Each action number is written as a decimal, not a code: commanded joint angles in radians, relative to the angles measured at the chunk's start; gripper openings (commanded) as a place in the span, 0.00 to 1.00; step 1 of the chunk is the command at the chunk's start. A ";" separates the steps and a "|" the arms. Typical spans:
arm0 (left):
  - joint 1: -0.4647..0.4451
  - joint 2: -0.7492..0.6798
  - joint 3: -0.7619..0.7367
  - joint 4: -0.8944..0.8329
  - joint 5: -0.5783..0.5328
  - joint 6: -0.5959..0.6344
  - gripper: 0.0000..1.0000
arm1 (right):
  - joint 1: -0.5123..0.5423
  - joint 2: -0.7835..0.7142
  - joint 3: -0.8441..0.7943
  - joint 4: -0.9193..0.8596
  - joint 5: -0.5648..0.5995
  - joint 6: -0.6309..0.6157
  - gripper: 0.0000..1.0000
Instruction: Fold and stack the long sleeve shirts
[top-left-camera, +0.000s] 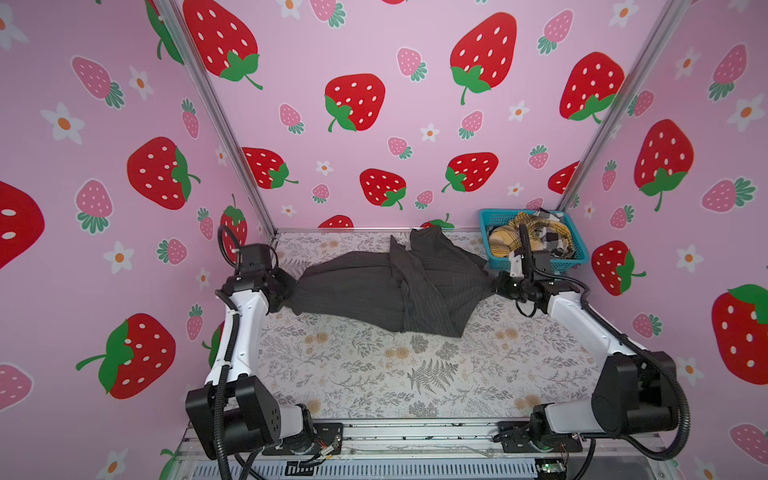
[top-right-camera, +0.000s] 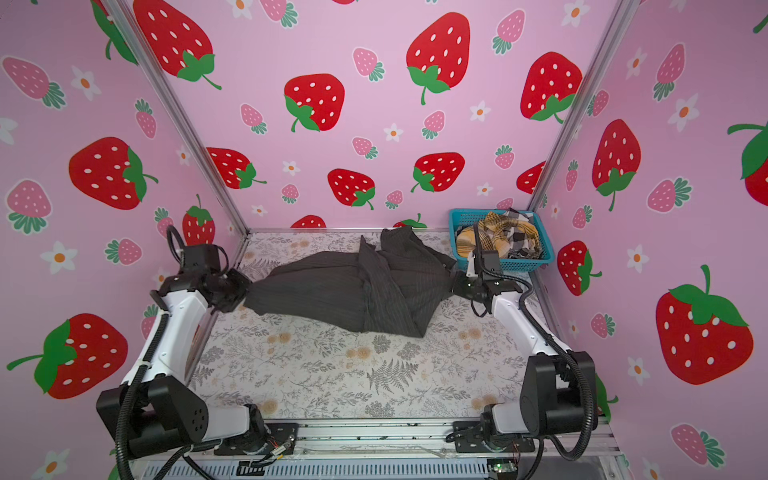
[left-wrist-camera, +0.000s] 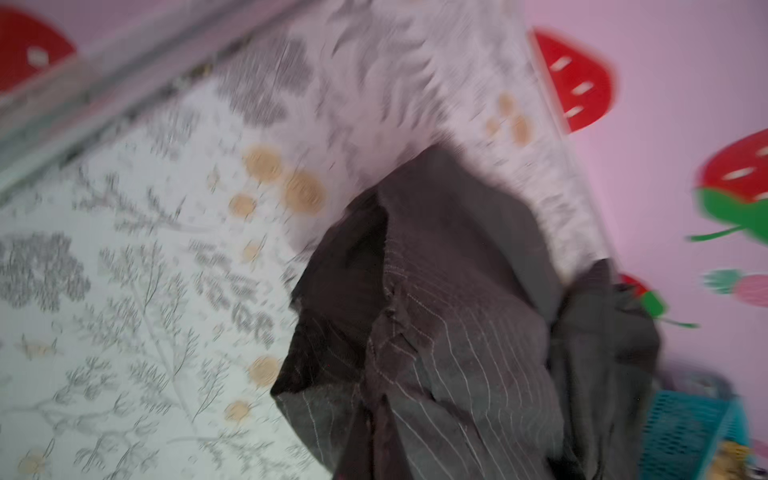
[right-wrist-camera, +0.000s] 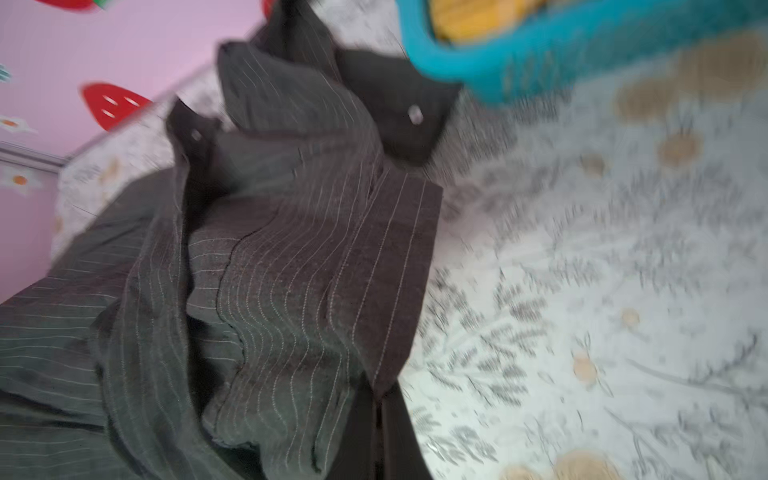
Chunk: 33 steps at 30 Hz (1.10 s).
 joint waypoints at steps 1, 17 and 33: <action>-0.036 -0.086 -0.186 -0.030 -0.030 -0.034 0.00 | -0.035 -0.053 -0.147 -0.033 0.020 -0.004 0.00; -0.172 0.125 0.222 -0.027 -0.153 0.171 0.84 | 0.013 -0.008 -0.088 -0.108 0.142 -0.003 0.52; -0.155 0.957 0.930 -0.154 -0.057 0.235 0.77 | 0.299 0.126 -0.093 0.015 0.105 0.081 0.31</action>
